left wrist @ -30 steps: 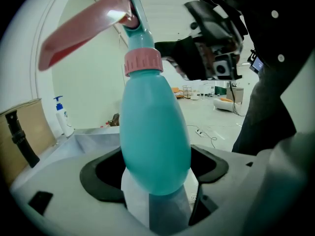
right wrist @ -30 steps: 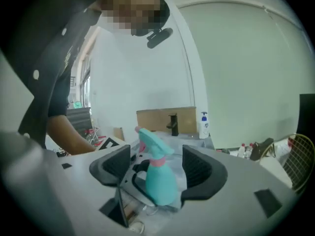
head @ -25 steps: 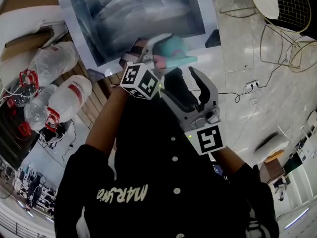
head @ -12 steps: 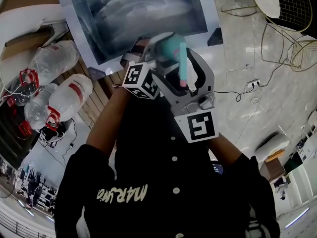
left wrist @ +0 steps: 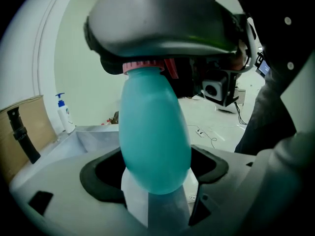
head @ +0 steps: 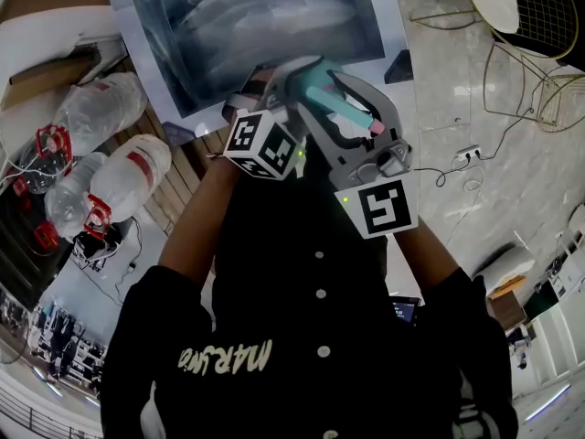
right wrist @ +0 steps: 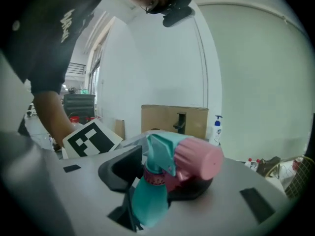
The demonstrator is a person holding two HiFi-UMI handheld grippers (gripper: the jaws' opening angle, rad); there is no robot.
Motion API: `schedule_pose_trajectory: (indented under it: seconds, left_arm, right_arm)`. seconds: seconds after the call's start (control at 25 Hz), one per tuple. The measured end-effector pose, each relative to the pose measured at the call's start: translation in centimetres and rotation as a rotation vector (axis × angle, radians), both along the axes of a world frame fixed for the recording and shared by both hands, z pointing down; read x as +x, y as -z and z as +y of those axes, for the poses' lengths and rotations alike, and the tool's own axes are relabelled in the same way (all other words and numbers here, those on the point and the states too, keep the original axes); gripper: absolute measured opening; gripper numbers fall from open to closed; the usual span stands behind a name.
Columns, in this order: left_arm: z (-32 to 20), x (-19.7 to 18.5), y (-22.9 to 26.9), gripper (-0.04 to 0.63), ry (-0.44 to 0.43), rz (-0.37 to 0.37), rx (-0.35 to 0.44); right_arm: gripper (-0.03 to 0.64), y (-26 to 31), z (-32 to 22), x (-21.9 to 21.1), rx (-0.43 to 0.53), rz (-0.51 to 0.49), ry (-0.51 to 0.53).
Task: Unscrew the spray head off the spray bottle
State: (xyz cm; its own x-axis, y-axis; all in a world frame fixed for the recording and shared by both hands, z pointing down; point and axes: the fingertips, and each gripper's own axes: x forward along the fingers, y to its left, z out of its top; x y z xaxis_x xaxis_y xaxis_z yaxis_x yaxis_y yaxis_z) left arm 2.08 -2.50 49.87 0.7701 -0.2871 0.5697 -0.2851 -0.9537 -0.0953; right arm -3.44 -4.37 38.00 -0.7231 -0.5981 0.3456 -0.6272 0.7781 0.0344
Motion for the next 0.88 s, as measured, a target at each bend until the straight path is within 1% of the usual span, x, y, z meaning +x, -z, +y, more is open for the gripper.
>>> schedule_pose_trajectory:
  seconds: [0.08, 0.16, 0.24, 0.36, 0.48, 0.6, 0.68, 0.76, 0.88]
  left_arm:
    - [0.0, 0.0, -0.1, 0.407, -0.008, 0.000, -0.001]
    - [0.0, -0.1, -0.1, 0.406, -0.015, 0.003, -0.003]
    - [0.0, -0.1, -0.1, 0.405, -0.028, 0.008, 0.000]
    - [0.1, 0.1, -0.3, 0.405, -0.056, 0.016, 0.004]
    - [0.2, 0.3, -0.4, 0.405, -0.079, 0.027, 0.000]
    - [0.3, 0.3, -0.3, 0.406, -0.087, 0.042, -0.007]
    - [0.4, 0.2, -0.2, 0.405, -0.092, 0.044, -0.004]
    - [0.6, 0.1, -0.1, 0.405, -0.102, 0.039, 0.003]
    - [0.5, 0.2, 0.0, 0.405, -0.107, 0.037, 0.006]
  right_arm:
    - [0.158, -0.1, 0.0, -0.1, 0.016, 0.004, 0.107]
    - [0.156, 0.0, 0.4, -0.3, 0.029, -0.005, 0.243]
    - [0.155, 0.0, 1.0, -0.5, 0.044, -0.025, 0.405]
    - [0.153, 0.1, 1.7, -0.3, 0.009, -0.086, 0.622]
    - [0.153, 0.1, 2.0, -0.2, -0.032, -0.123, 0.771]
    - [0.153, 0.3, 2.3, -0.3, -0.052, -0.111, 0.869]
    - [0.152, 0.4, 2.6, -0.5, -0.062, -0.103, 0.905]
    - [0.152, 0.5, 2.8, -0.5, -0.069, -0.104, 0.918]
    - [0.152, 0.5, 2.8, -0.4, -0.073, -0.103, 0.910]
